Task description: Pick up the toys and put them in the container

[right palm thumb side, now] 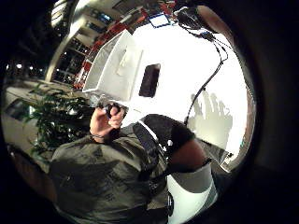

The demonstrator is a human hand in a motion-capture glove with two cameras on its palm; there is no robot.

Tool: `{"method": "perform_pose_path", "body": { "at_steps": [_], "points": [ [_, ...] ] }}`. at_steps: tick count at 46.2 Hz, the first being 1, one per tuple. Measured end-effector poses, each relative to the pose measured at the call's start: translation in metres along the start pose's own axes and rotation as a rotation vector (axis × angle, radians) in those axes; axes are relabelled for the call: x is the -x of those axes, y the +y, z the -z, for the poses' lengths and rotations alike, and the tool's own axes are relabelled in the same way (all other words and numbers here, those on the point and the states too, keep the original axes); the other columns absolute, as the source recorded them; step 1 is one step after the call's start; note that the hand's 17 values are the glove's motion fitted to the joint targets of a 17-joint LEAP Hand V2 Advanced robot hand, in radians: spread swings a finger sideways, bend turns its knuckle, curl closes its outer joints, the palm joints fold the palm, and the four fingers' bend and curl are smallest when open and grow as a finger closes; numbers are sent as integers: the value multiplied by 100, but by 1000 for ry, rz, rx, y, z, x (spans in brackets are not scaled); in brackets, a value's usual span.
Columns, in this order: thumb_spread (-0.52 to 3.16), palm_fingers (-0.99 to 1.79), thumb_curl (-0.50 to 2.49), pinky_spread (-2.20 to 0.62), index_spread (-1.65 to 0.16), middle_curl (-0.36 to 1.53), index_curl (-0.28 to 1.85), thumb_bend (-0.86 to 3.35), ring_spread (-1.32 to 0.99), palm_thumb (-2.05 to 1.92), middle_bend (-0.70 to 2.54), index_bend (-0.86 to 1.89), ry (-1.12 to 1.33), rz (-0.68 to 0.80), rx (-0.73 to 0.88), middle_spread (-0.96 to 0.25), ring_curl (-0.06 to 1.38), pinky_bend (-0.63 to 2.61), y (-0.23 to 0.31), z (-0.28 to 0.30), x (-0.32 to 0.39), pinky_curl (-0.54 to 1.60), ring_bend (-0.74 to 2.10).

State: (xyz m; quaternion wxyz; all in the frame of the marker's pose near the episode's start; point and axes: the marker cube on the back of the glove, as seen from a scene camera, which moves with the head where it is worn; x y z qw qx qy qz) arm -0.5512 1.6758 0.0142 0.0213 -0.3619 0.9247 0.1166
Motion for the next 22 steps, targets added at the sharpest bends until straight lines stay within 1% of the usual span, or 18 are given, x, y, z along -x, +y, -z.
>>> {"method": "perform_pose_path", "body": {
  "at_steps": [9, 22],
  "points": [
    [116, -1, 27, -8, -38, 72, 50, -2, -30, -1, 28, 37, -2, -12, -21, -20, 63, 89, 6, 2, -9, 43, 55],
    [118, 5, 28, -6, -38, 65, 48, -2, -27, -1, 23, 33, -21, -16, -3, -16, 59, 83, 7, -4, -16, 39, 49]
  ]
}}
